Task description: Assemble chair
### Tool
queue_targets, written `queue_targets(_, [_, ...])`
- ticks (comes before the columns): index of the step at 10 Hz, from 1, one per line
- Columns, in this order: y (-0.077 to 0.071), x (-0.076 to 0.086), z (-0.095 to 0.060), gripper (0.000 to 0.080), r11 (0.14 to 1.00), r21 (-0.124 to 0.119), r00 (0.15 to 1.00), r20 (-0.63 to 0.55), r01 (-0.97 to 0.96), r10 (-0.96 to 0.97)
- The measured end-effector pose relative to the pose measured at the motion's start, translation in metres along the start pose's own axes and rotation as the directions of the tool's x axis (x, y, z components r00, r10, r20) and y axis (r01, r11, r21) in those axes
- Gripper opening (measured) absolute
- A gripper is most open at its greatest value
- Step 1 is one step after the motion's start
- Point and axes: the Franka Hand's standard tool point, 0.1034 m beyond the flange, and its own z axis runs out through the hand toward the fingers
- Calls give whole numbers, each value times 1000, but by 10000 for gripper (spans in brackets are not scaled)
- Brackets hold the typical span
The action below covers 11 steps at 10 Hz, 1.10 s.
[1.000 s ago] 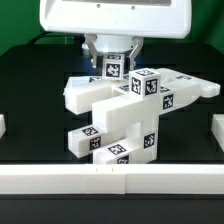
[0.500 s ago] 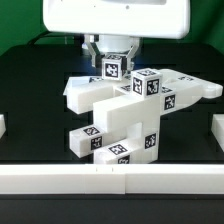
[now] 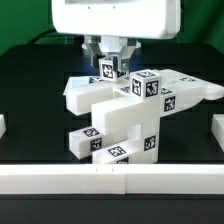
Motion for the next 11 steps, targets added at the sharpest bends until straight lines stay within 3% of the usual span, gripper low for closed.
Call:
queue_targets(3, [0,1,0,291,987,7,987,2,-159,158])
queue_targets(4, [0,1,1,407,993,5,993,2,-117,117])
queue_targets(5, [-1,-1,1,407,995,3,995,5,-101,101])
queue_targets(6, [-4,-4,0,551,1000,0,1000,6,2,-2])
queue_targets(7, [-6,-8,0,631,992,-3,992,5,130,-130])
queue_targets(11, [-10,-12,1,646,874,1,874,6,485,-485])
